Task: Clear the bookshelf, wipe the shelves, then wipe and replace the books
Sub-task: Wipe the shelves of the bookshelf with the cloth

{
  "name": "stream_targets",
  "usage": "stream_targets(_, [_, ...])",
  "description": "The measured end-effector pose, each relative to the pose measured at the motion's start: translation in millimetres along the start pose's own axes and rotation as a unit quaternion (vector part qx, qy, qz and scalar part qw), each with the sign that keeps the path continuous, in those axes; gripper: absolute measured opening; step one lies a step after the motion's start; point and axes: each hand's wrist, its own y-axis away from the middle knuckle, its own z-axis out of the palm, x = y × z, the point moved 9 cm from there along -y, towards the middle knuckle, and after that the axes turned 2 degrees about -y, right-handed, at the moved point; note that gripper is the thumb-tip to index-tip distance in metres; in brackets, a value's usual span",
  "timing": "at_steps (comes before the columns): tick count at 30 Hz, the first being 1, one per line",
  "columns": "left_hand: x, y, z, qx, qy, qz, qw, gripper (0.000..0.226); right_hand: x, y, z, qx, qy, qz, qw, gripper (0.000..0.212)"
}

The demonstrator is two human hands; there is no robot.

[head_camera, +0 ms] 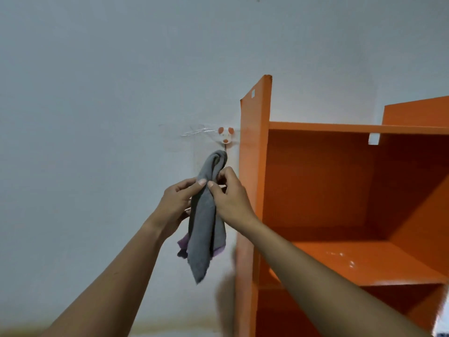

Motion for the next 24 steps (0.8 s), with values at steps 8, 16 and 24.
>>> stream_targets(8, [-21.2,73.9,91.2,-0.037,-0.044,-0.057,0.997,0.025,-12.4,84.2,-105.3,-0.041,0.027,-0.059,0.997,0.016])
stream_targets(16, [0.9,108.2,228.9,0.006,-0.137,-0.024,0.99,0.019,15.2,120.6,-270.9,-0.077,-0.126,0.05,0.988,0.017])
stream_targets(24, [21.3,92.6,292.4,0.043,-0.077,-0.002,0.996,0.021,42.2,133.6,-366.2,-0.012,-0.086,0.177,0.98,0.024])
